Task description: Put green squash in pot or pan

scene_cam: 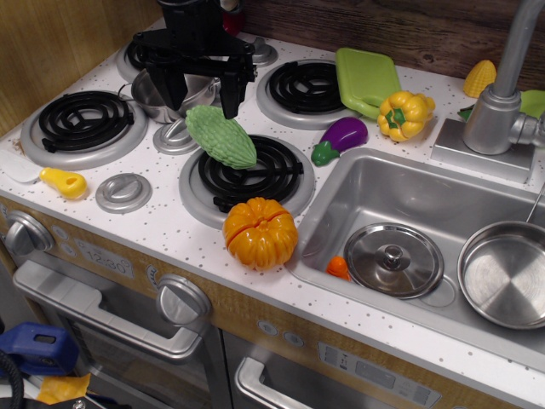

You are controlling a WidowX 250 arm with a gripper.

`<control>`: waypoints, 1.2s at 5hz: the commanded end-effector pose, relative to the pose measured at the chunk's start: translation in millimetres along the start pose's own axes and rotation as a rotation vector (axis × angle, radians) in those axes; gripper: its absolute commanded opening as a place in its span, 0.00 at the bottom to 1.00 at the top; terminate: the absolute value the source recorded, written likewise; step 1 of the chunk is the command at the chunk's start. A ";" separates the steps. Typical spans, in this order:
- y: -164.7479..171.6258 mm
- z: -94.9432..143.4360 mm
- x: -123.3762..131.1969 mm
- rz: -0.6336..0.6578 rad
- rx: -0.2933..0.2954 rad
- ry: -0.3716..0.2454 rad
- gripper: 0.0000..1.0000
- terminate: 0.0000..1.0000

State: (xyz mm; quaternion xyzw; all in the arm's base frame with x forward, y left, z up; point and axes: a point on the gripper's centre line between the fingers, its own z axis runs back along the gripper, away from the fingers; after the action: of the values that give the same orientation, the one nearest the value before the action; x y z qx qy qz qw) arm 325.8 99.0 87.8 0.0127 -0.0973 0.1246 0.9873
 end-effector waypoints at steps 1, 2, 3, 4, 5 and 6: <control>0.0 0.0 0.0 0.000 0.000 0.000 1.00 0.00; 3.1 -4.3 6.8 0.084 0.047 -0.070 1.00 0.00; 5.5 -7.8 21.5 0.253 0.067 -0.144 1.00 0.00; 6.1 -12.7 36.0 0.387 0.103 -0.172 1.00 0.00; 4.2 -18.3 41.8 0.483 0.109 -0.181 1.00 0.00; -1.8 -23.4 36.7 0.524 0.079 -0.172 1.00 0.00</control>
State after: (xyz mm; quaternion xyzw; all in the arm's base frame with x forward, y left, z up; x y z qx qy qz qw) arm 360.1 105.8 55.8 0.0363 -0.1596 0.3884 0.9068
